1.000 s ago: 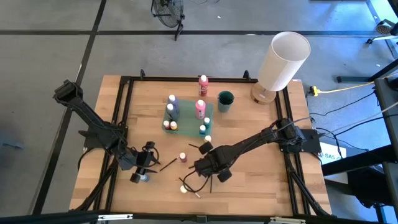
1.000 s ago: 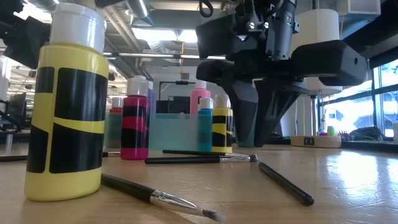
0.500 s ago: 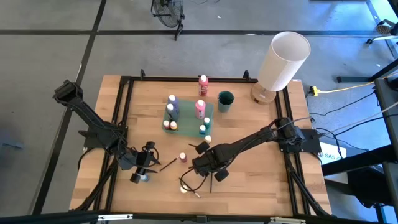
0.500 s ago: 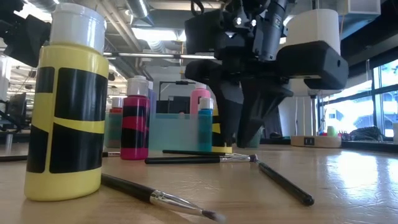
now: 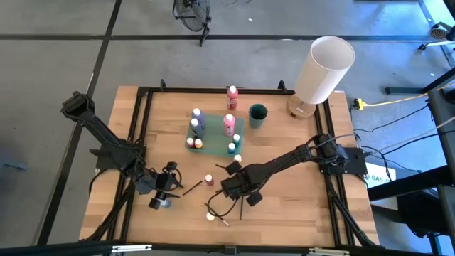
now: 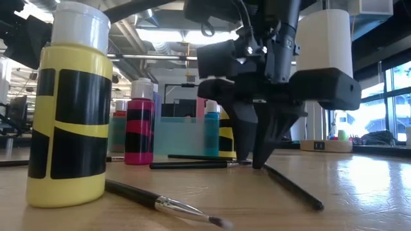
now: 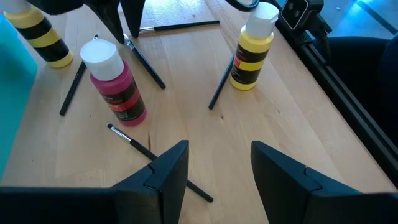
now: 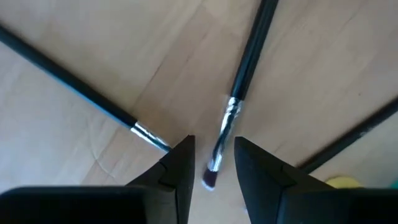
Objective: Pick & Place Paint Supplies
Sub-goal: Put the black paint brush into the dark green cup
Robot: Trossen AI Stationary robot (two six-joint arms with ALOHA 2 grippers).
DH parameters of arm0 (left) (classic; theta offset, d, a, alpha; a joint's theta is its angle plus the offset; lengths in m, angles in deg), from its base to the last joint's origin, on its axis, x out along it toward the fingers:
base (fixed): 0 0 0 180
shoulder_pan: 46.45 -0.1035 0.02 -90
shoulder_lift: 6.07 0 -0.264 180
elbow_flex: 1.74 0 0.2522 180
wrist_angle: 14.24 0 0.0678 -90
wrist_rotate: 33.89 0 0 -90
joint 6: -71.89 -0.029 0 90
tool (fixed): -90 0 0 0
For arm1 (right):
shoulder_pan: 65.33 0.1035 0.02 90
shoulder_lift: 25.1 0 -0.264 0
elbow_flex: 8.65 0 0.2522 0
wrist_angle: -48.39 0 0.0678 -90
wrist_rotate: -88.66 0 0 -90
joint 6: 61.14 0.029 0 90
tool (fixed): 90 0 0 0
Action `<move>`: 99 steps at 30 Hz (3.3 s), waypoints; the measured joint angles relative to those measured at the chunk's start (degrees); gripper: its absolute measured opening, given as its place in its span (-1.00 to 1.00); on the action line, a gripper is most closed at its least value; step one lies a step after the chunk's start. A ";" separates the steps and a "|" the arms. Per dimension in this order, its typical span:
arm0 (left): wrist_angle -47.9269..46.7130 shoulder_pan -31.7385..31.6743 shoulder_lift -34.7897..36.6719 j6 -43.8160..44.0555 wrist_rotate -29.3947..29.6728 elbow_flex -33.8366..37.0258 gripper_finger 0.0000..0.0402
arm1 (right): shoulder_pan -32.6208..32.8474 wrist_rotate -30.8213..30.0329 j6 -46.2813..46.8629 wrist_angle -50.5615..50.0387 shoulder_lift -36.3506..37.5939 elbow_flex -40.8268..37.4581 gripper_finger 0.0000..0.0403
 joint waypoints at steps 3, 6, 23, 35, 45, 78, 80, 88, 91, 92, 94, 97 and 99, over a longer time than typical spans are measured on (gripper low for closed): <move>0.01 0.00 -0.01 -0.01 0.00 0.00 -0.16 | 0.00 -0.17 0.68 -0.29 0.09 -0.16 -0.42; 0.01 0.00 0.00 -0.01 0.00 0.00 -0.16 | 0.00 -0.13 0.94 -0.48 0.10 -0.16 -0.42; -0.01 0.00 0.00 0.01 -0.52 0.00 -0.16 | 0.00 0.00 1.83 -3.30 0.10 -0.18 -0.42; -0.01 0.00 0.00 0.01 -0.53 0.00 -0.16 | 0.02 0.92 2.31 -3.30 0.10 -0.24 -0.58; -0.01 0.00 0.00 0.01 -0.55 0.00 -0.16 | 0.04 1.12 2.45 -3.23 0.09 -0.27 -0.79; -0.01 0.00 0.00 0.88 -0.55 0.00 -0.16 | 1.05 -0.61 9.36 -5.18 0.52 2.03 -1.00; -0.01 0.00 0.00 1.15 -0.55 0.00 -0.16 | 1.22 -0.61 9.38 -6.41 0.52 3.05 -1.00; -0.03 0.00 -0.01 1.13 -0.92 0.00 -0.16 | 3.02 -1.56 15.50 -16.29 0.65 8.64 -1.00; -0.01 0.00 0.00 2.37 -1.01 0.00 -0.16 | 4.01 -1.90 17.04 -20.56 0.65 10.89 -1.00; -0.02 0.00 -0.01 2.96 -1.01 0.00 -0.16 | 4.38 -2.24 17.88 -21.87 0.67 11.68 -1.00; -0.01 0.00 0.00 4.02 -1.03 0.00 -0.16 | 5.01 -3.20 19.84 -24.66 0.67 13.41 -1.00; 0.29 0.00 -0.04 4.62 -1.05 -1.05 -0.16 | 6.18 -5.85 23.85 -30.31 0.74 17.03 -1.00; 2.95 0.00 -0.03 4.09 -1.04 -2.40 -0.16 | 6.91 -8.15 26.76 -33.09 0.76 19.25 -1.00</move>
